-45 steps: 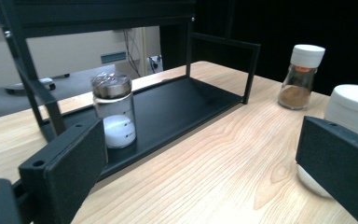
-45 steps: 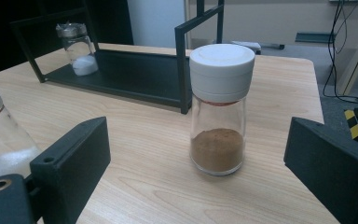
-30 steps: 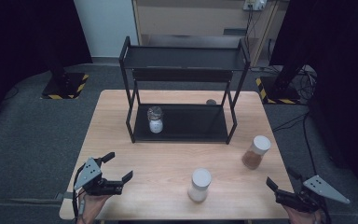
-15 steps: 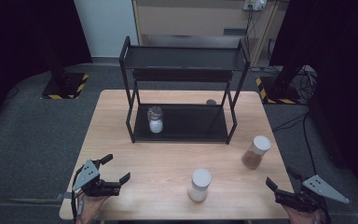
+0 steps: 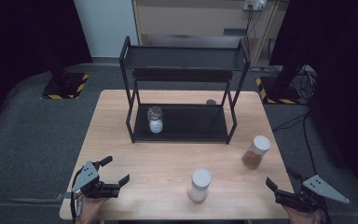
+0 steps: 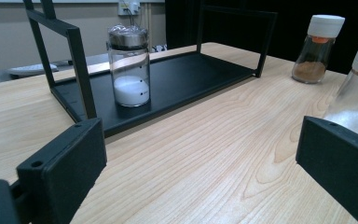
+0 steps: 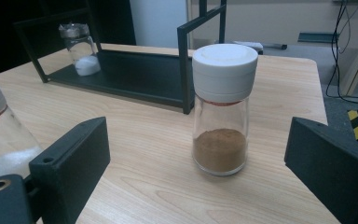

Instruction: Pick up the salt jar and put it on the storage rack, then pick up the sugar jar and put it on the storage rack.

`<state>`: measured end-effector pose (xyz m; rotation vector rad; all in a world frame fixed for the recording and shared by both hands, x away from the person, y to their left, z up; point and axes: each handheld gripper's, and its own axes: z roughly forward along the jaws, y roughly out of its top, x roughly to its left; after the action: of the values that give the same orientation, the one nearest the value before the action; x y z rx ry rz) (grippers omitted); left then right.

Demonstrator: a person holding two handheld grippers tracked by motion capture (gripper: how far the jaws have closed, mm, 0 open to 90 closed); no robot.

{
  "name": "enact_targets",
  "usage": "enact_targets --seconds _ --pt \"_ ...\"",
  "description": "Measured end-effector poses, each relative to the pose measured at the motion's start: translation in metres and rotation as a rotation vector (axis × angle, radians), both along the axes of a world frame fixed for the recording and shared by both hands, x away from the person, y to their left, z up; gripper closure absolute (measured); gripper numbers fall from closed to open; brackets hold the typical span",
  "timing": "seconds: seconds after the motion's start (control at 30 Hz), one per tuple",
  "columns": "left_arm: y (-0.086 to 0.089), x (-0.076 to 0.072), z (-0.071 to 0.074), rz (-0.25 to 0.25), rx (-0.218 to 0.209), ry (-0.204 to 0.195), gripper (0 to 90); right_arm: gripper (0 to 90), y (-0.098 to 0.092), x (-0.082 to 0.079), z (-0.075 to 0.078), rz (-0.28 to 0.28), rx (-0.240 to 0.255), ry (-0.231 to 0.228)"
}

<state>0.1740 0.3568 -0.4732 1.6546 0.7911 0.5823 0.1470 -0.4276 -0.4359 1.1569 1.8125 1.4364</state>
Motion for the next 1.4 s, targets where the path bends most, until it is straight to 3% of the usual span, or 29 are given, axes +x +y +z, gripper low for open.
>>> enact_targets --seconds 0.3,0.67,1.07,1.27,1.4 --pt "0.001 -0.001 -0.001 0.001 -0.004 -0.006 0.0 6.7 -0.001 0.001 0.0 0.027 0.004 -0.015" --pt "-0.001 -0.001 0.0 0.001 0.006 -0.001 0.0 6.8 -0.002 0.009 0.004 0.126 0.025 -0.013" --pt "-0.001 0.001 0.0 -0.001 0.011 0.007 0.0 7.5 0.011 0.026 0.032 0.272 0.006 -0.028" --pt "-0.001 0.002 -0.001 -0.002 0.006 0.014 0.0 7.6 0.015 0.034 0.044 0.331 0.047 -0.031" --pt "-0.001 0.002 -0.001 -0.002 0.005 0.016 0.0 7.6 0.02 0.039 0.052 0.355 0.031 -0.038"
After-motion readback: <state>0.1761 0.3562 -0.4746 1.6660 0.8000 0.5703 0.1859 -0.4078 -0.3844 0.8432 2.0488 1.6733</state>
